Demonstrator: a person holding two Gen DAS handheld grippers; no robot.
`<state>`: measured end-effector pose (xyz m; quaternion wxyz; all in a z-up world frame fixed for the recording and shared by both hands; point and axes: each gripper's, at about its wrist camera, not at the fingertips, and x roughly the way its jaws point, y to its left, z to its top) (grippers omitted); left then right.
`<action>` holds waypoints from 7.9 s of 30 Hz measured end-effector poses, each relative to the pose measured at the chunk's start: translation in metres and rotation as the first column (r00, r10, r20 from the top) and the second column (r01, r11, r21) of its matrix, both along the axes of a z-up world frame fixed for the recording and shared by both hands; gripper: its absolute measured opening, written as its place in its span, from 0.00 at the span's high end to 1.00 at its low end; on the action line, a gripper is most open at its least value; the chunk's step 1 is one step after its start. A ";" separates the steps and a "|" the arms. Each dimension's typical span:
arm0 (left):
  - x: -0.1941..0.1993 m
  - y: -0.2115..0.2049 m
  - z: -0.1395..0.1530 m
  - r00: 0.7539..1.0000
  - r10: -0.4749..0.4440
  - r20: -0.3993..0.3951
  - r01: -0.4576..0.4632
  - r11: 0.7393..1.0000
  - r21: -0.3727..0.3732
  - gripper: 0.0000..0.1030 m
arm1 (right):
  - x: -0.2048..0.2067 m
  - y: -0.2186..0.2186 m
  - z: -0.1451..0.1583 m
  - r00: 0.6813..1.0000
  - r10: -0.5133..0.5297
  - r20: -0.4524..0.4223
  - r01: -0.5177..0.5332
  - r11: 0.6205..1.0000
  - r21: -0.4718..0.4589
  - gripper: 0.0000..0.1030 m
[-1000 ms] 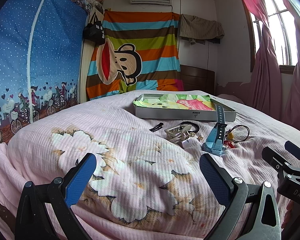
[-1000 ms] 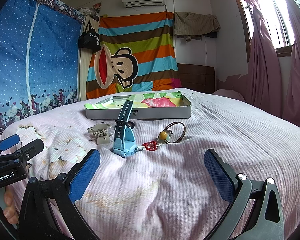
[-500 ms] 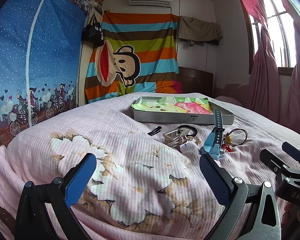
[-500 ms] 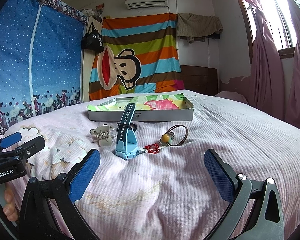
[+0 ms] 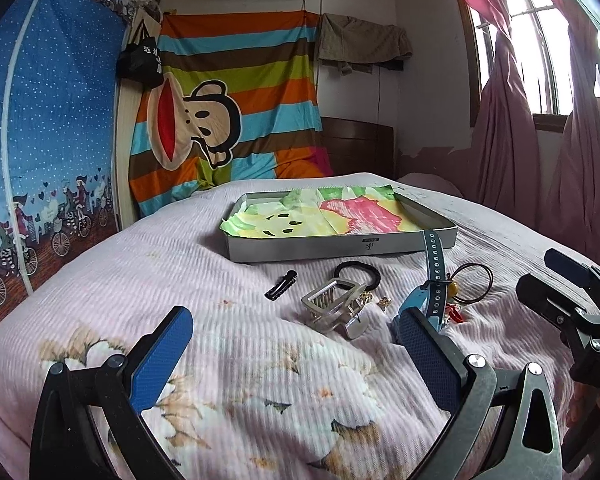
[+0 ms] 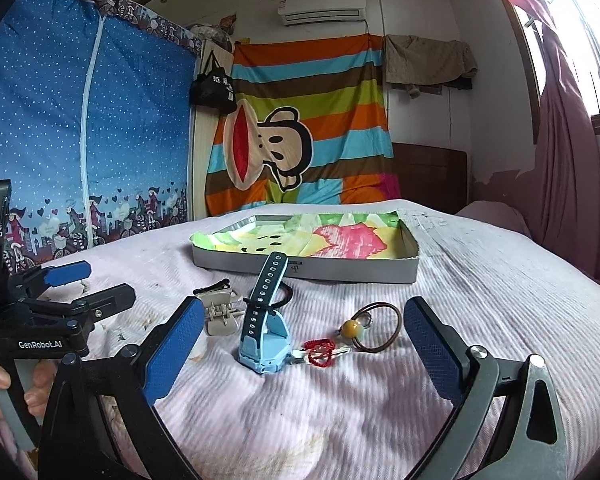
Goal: Organize jewelry
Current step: 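Grasp the blue watch band with right tool while left tool grasps silver claw clip, then carry the watch band into the tray with right tool while left drops claw clip there, then grasp the red cord earring with right tool while left tool grasps gold stud, then drop the red earring in the tray with right tool while left drops gold stud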
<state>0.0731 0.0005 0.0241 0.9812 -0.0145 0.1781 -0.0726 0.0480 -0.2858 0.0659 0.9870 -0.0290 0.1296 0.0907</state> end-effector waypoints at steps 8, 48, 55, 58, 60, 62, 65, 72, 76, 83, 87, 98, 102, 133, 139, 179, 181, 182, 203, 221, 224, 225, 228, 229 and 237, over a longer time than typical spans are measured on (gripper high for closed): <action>0.049 0.006 -0.013 0.988 -0.094 -0.121 0.086 0.994 -0.069 0.05 | 0.049 0.021 -0.029 0.988 0.075 -0.135 -0.074 0.997 0.013 0.45; 0.104 0.000 -0.029 0.910 -0.313 -0.271 0.245 0.935 -0.259 0.48 | 0.070 0.041 -0.053 0.948 0.234 -0.217 -0.230 0.972 0.043 0.96; 0.104 0.019 -0.008 0.934 -0.265 -0.239 0.186 0.933 -0.306 0.49 | 0.071 0.040 -0.024 0.949 0.260 -0.181 -0.254 0.966 0.053 0.96; 0.115 0.027 0.009 0.948 -0.237 -0.214 0.163 0.936 -0.312 0.49 | 0.081 0.038 -0.008 0.951 0.264 -0.161 -0.257 0.964 0.064 0.96; 0.126 0.029 0.021 0.956 -0.215 -0.198 0.150 0.942 -0.299 0.50 | 0.096 0.038 0.005 0.954 0.263 -0.144 -0.257 0.964 0.060 0.96; 0.141 0.031 0.031 0.963 -0.193 -0.189 0.135 0.949 -0.283 0.50 | 0.114 0.040 0.016 0.954 0.266 -0.137 -0.260 0.964 0.059 0.96; 0.171 0.035 0.041 0.965 -0.173 -0.195 0.113 0.952 -0.283 0.50 | 0.152 0.045 0.032 0.957 0.259 -0.131 -0.253 0.965 0.062 0.96; 0.235 0.038 0.031 0.951 -0.135 -0.279 0.055 0.960 -0.276 0.50 | 0.243 0.052 0.018 0.942 0.230 -0.245 -0.203 0.970 0.133 0.96; 0.250 0.032 0.018 0.936 -0.126 -0.329 0.046 0.969 -0.242 0.50 | 0.268 0.055 -0.006 0.919 0.220 -0.326 -0.179 0.972 0.152 0.96; 0.253 0.030 0.001 0.917 -0.107 -0.384 0.026 0.977 -0.212 0.49 | 0.273 0.059 -0.022 0.908 0.226 -0.353 -0.190 0.973 0.134 0.96; 0.247 0.031 0.000 0.918 -0.120 -0.377 0.031 0.972 -0.234 0.47 | 0.270 0.053 -0.023 0.902 0.228 -0.366 -0.188 0.972 0.142 0.94; 0.186 0.042 0.021 0.971 -0.062 -0.231 -0.003 0.962 -0.272 0.16 | 0.218 0.032 -0.008 0.953 0.170 -0.250 -0.142 0.982 0.128 0.52; 0.153 0.046 0.026 0.990 -0.022 -0.137 -0.017 0.961 -0.276 0.00 | 0.177 0.018 0.005 0.984 0.128 -0.123 -0.111 0.984 0.137 0.30; 0.044 -0.005 -0.009 0.997 -0.076 -0.001 0.076 0.992 -0.102 0.00 | 0.027 -0.030 -0.003 1.000 -0.019 0.016 0.019 1.000 -0.009 0.01; 0.057 -0.012 -0.018 0.990 -0.119 -0.077 0.114 0.991 -0.065 0.00 | 0.044 -0.039 -0.020 0.997 -0.021 -0.077 0.022 1.000 0.008 0.22; 0.143 -0.053 -0.038 0.843 -0.390 -0.370 0.361 0.921 -0.147 0.93 | 0.086 -0.016 -0.062 0.957 0.098 -0.271 -0.099 0.995 0.009 0.95; 0.136 -0.048 -0.033 0.855 -0.392 -0.339 0.358 0.920 -0.161 0.93 | 0.082 -0.017 -0.058 0.963 0.100 -0.251 -0.101 0.995 0.010 0.95; 0.132 -0.045 -0.031 0.860 -0.394 -0.324 0.356 0.919 -0.172 0.93 | 0.080 -0.017 -0.055 0.966 0.101 -0.240 -0.101 0.995 0.012 0.95; 0.256 -0.028 0.012 0.900 -0.219 -0.376 0.156 0.969 -0.191 0.93 | 0.242 -0.005 0.012 0.953 0.066 -0.295 -0.032 0.992 0.120 0.95; 0.232 -0.030 0.000 0.913 -0.178 -0.367 0.120 0.977 -0.175 0.42 | 0.263 0.000 -0.024 0.897 0.033 -0.441 -0.008 0.998 0.057 0.83; 0.218 -0.023 0.004 0.925 -0.182 -0.335 0.117 0.972 -0.205 0.42 | 0.242 -0.006 -0.012 0.923 0.024 -0.383 -0.003 0.999 0.054 0.66; 0.213 -0.021 0.006 0.929 -0.175 -0.325 0.111 0.972 -0.207 0.42 | 0.234 -0.009 -0.007 0.933 0.018 -0.360 0.001 0.999 0.053 0.64; 0.193 -0.015 0.013 0.950 -0.160 -0.266 0.103 0.971 -0.217 0.26 | 0.206 -0.014 0.007 0.962 0.010 -0.273 0.008 0.998 0.065 0.46; 0.185 -0.012 0.016 0.959 -0.149 -0.241 0.097 0.972 -0.215 0.17 | 0.197 -0.015 0.011 0.970 0.006 -0.243 0.011 0.998 0.067 0.38; 0.120 0.002 0.035 0.997 -0.076 -0.033 0.069 0.982 -0.178 0.00 | 0.122 -0.024 0.028 0.999 -0.035 -0.032 0.040 0.989 0.140 0.01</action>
